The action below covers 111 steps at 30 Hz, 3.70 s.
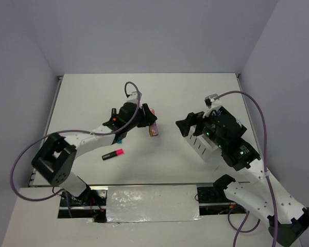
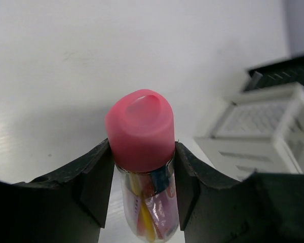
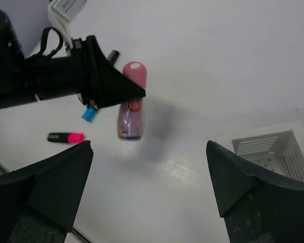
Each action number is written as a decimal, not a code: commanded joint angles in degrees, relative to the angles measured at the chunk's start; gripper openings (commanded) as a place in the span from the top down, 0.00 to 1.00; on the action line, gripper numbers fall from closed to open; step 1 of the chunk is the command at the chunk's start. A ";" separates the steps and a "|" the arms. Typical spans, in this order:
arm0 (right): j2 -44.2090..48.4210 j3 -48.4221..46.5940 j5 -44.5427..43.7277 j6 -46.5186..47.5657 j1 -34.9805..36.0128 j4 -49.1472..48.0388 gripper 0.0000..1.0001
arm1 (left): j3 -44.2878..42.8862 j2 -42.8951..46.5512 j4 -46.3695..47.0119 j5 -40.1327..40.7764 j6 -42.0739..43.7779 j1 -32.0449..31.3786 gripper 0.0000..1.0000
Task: Sort the stationery into containers
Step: Pick up the stationery from the center of the board, then place the stationery in the storage box.
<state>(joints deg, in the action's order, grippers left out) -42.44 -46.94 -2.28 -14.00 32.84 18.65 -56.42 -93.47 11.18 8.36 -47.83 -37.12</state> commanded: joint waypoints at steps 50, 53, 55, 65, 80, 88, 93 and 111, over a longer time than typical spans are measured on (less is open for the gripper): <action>-7.75 0.00 5.71 -12.63 15.85 -16.37 1.00 | 9.14 26.06 20.38 -44.05 42.74 -5.50 0.92; -6.61 1.31 5.72 -11.15 15.76 -18.47 1.00 | 8.44 26.06 18.27 -39.75 41.77 -5.50 0.50; -5.47 2.37 2.13 -10.00 15.76 -18.39 1.00 | 7.91 26.32 16.51 -34.67 40.63 -5.50 0.02; -2.74 0.62 -20.46 0.72 10.77 -14.97 1.00 | 4.75 33.78 -5.09 -4.88 32.48 -5.42 0.01; -1.76 4.13 -28.47 2.31 -5.06 -13.82 1.00 | 2.02 45.57 -37.54 14.66 17.69 -5.59 0.01; -4.14 6.33 -25.94 1.52 -8.31 -16.37 1.00 | 2.63 47.06 -40.80 16.69 15.84 -5.50 0.01; -5.03 7.99 -24.96 0.56 -8.58 -16.63 1.00 | 4.30 48.12 -40.80 17.82 14.53 -5.59 0.01; -2.04 6.69 -16.71 -3.75 -7.10 -12.77 0.00 | 8.87 42.67 -45.00 24.33 3.46 -5.50 0.01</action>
<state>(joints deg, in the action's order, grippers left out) -46.63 -36.03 -22.41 -16.14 24.67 5.93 -47.59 -50.52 -31.51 29.43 -40.53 -42.54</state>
